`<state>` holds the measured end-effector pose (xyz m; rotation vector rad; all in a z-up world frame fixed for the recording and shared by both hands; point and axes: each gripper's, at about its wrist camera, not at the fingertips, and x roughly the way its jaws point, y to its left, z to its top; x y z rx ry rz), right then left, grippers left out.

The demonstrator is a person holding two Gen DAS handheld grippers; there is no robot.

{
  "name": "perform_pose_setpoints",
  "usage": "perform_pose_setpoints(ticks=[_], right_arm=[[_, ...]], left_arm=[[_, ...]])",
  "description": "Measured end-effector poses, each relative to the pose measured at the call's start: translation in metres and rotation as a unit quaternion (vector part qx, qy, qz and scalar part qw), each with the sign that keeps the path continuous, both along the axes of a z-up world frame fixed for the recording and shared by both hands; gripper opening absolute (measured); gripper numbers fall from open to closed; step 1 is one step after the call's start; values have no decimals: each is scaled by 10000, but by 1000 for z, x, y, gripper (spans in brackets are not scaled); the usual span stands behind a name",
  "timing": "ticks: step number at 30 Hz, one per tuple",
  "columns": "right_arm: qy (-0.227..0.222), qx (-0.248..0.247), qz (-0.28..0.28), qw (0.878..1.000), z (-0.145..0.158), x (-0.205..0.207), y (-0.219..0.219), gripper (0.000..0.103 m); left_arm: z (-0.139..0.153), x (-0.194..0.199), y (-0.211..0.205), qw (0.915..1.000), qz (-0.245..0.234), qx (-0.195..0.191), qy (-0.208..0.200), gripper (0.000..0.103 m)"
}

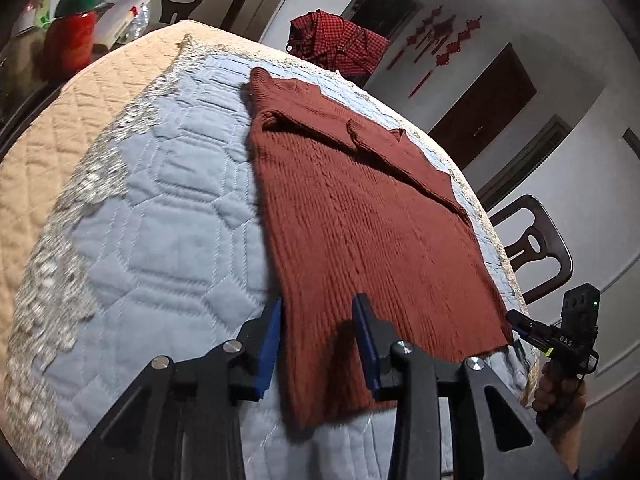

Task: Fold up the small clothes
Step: 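Grasp the sweater hem with the right tool while the left tool grasps it too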

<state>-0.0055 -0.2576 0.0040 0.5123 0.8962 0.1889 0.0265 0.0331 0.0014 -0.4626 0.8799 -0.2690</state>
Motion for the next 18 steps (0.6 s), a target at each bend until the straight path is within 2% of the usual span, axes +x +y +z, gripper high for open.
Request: perform_pose_setpoints(ticks=[3, 9, 12, 13, 15, 16, 17, 18], right_arm=[[68, 74, 32, 9999, -3, 7, 3, 29], [67, 339, 211, 9992, -7, -4, 6, 29], [70, 379, 184, 9991, -7, -1, 6, 29], [62, 339, 204, 9992, -7, 2, 8, 29], [39, 233, 243, 9994, -6, 7, 13, 28], [39, 220, 245, 9995, -6, 9, 14, 24], [41, 201, 229, 9995, -6, 10, 14, 13], [69, 163, 220, 9996, -7, 11, 15, 8]], left_arm=[[0, -2, -3, 10000, -27, -20, -10, 37], [-4, -16, 2, 9987, -211, -447, 75, 36], [-2, -11, 0, 9986, -237, -464, 120, 35], [-2, -8, -3, 9988, -259, -400, 121, 33], [-3, -4, -8, 9991, -293, -257, 144, 18], [-3, -2, -10, 9992, -307, -210, 149, 15], [-4, -2, -11, 9992, -313, -184, 150, 13], [-3, -3, -11, 9993, -315, -175, 140, 12]])
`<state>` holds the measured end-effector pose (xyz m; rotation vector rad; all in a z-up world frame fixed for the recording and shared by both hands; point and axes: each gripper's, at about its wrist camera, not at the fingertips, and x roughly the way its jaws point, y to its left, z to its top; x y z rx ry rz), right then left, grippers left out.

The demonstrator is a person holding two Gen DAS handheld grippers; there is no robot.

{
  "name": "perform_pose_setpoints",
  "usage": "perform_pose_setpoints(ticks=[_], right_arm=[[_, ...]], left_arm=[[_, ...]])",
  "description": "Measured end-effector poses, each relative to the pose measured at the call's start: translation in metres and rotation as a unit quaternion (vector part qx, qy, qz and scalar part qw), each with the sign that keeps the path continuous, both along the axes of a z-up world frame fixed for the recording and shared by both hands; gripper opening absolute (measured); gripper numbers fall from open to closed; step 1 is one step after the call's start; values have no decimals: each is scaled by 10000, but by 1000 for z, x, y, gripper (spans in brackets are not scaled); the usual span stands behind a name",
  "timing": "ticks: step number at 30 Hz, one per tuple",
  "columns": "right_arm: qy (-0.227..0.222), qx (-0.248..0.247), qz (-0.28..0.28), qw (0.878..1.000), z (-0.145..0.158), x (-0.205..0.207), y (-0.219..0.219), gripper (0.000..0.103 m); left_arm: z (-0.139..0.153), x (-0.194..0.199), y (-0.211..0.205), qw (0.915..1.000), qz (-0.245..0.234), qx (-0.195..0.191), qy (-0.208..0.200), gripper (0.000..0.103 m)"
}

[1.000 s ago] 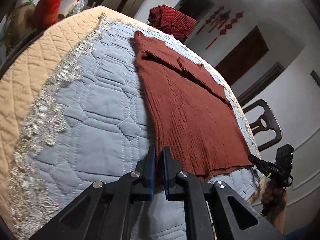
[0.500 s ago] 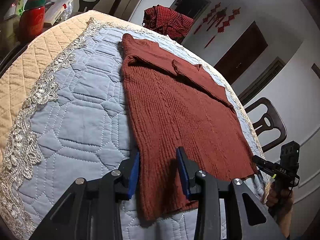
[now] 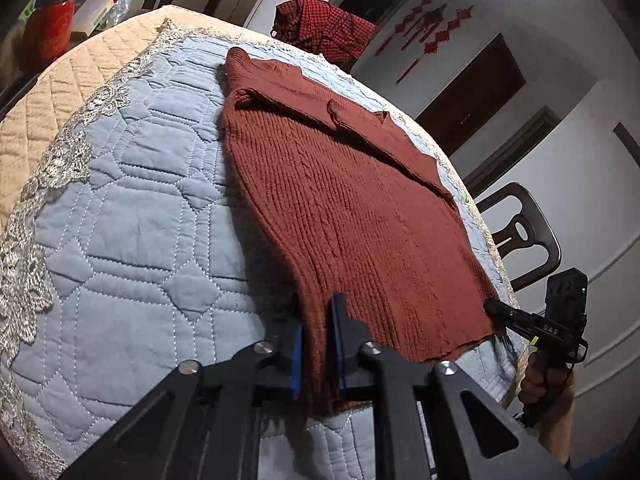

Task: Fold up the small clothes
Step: 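Grasp the sweater hem with the right tool while the left tool grasps it too, then lift the hem with both tools and fold it toward the collar, release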

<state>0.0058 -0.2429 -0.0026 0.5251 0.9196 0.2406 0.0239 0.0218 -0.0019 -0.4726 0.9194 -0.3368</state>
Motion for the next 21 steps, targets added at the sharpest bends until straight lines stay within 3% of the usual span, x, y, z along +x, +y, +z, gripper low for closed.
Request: perform_pose_setpoints(ticks=[14, 21], right_arm=[[-341, 79, -35, 9994, 14, -16, -3, 7], [-496, 236, -12, 9985, 28, -32, -8, 6]], left_arm=[[22, -23, 6, 9990, 16, 202, -397, 9], [34, -38, 8, 9985, -85, 74, -532, 9]])
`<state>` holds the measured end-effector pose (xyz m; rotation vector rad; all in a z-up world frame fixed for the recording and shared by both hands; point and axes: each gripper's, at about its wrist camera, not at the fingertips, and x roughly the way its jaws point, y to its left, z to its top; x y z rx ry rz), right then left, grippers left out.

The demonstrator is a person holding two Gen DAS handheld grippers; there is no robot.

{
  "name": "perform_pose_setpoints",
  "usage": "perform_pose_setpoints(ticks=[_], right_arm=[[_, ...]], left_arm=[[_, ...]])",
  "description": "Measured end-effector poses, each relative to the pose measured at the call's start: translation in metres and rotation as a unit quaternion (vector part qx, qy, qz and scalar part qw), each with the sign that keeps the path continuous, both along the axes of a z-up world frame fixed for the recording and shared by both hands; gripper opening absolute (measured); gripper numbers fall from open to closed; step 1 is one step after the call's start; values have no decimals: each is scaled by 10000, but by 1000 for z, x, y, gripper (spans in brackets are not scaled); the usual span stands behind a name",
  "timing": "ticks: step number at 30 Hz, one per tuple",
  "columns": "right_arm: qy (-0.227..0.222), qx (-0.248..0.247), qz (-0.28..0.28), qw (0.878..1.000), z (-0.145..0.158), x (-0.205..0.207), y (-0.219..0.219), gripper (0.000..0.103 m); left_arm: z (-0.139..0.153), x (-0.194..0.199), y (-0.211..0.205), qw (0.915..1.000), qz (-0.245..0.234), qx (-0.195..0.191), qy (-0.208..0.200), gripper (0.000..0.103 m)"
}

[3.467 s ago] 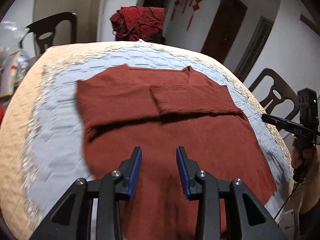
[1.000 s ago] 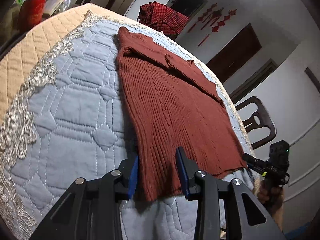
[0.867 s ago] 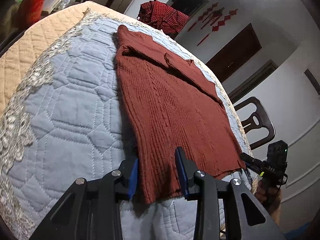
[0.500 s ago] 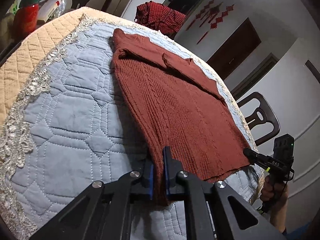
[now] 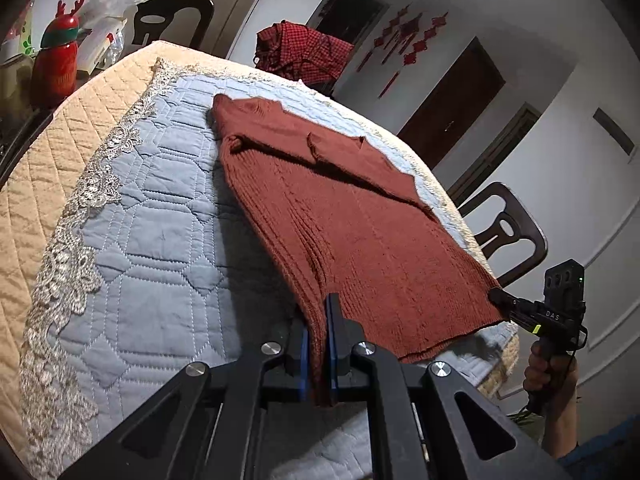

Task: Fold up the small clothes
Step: 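Lift the hem with both tools and fold it toward the collar, release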

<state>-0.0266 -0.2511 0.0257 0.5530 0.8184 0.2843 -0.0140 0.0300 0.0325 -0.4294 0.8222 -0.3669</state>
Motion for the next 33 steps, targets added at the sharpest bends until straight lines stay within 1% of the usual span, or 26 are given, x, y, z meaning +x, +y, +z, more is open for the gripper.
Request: perform_pose_setpoints(ticks=[4, 9, 13, 17, 21, 25, 29, 33], right_arm=[[-154, 93, 39, 9998, 12, -14, 0, 6], [-352, 69, 100, 9993, 30, -32, 3, 6], [-506, 88, 92, 9986, 35, -31, 3, 6], [-691, 157, 123, 9974, 42, -12, 3, 6], [-1022, 314, 174, 9941, 61, 16, -1, 6], [-1200, 333, 156, 9921, 81, 49, -10, 6], [-1097, 421, 72, 9930, 85, 89, -22, 6], [-768, 593, -56, 9953, 70, 134, -37, 6]], left_arm=[[11, -13, 7, 9998, 4, -125, -138, 9], [24, -26, 13, 9994, 55, -203, -283, 9], [28, -18, 14, 9987, 83, -288, -403, 9], [40, 6, 12, 9975, 65, -369, -606, 9], [60, 35, 14, 9949, 103, -404, -922, 9], [74, 75, 21, 9936, 227, -440, -1019, 9], [72, 120, 29, 9946, 391, -470, -834, 9], [49, 163, 30, 9968, 523, -431, -428, 9]])
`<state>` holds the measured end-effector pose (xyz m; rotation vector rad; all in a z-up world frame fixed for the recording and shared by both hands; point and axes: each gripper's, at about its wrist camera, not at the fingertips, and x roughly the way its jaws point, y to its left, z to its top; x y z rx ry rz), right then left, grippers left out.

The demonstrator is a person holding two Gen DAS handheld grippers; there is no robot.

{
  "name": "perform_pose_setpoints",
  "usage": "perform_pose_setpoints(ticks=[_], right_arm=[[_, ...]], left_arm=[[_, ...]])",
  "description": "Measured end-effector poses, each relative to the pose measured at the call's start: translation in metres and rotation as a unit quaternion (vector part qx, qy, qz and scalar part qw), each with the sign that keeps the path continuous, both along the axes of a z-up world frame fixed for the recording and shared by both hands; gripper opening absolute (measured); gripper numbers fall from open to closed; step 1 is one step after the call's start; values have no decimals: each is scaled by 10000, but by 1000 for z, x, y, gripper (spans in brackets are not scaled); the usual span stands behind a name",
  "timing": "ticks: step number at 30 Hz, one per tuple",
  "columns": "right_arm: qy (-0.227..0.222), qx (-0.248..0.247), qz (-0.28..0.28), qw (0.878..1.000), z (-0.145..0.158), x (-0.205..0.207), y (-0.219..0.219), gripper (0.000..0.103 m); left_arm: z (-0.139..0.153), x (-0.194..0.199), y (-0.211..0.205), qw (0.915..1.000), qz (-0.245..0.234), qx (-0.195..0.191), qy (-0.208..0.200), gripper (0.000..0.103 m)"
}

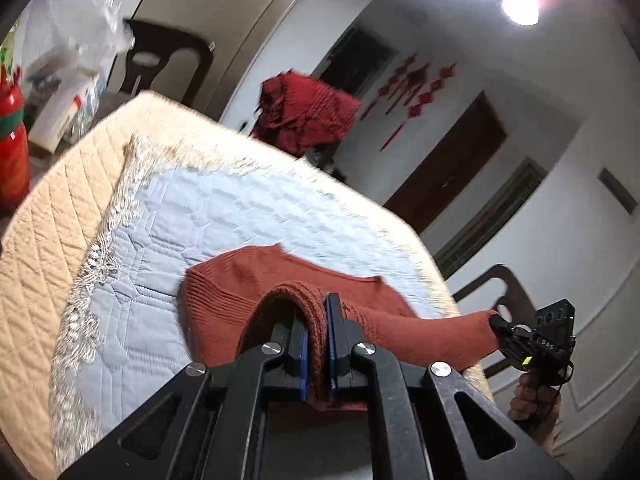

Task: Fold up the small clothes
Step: 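Lift the hem with both tools and fold it toward the collar, release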

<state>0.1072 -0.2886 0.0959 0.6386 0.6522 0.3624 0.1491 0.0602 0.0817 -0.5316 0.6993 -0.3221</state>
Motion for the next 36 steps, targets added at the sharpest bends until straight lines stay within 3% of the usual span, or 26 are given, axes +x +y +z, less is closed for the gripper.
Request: perform_pose_setpoints(ticks=[7, 15, 18, 21, 24, 26, 28, 31, 36], right_arm=[[914, 286, -116, 9953, -58, 55, -17, 6], [1053, 395, -99, 9936, -65, 84, -23, 6], [1375, 599, -214, 9885, -82, 101, -30, 7], [1647, 924, -397, 9812, -99, 108, -39, 8], [1438, 1017, -396, 9836, -94, 106, -40, 16], [1274, 1061, -466, 9850, -90, 106, -43, 32], [1142, 1154, -619, 9848, -85, 105, -48, 38], [1004, 1089, -732, 9863, -77, 102, -50, 38], [772, 423, -538, 9947, -57, 91, -33, 38]], left_arm=[[-64, 52, 2, 9949, 152, -18, 995, 9], [-63, 73, 6, 9947, 186, -60, 1008, 9], [-80, 89, 12, 9890, 289, -404, 1394, 10], [-82, 89, 18, 9873, 328, -695, 1391, 15], [-74, 84, 23, 9889, 380, -814, 1184, 27], [-68, 83, 26, 9905, 454, -817, 1007, 35], [-63, 82, 29, 9916, 580, -747, 880, 41], [-56, 79, 32, 9930, 643, -574, 807, 41], [-49, 66, 21, 9965, 426, -111, 710, 41]])
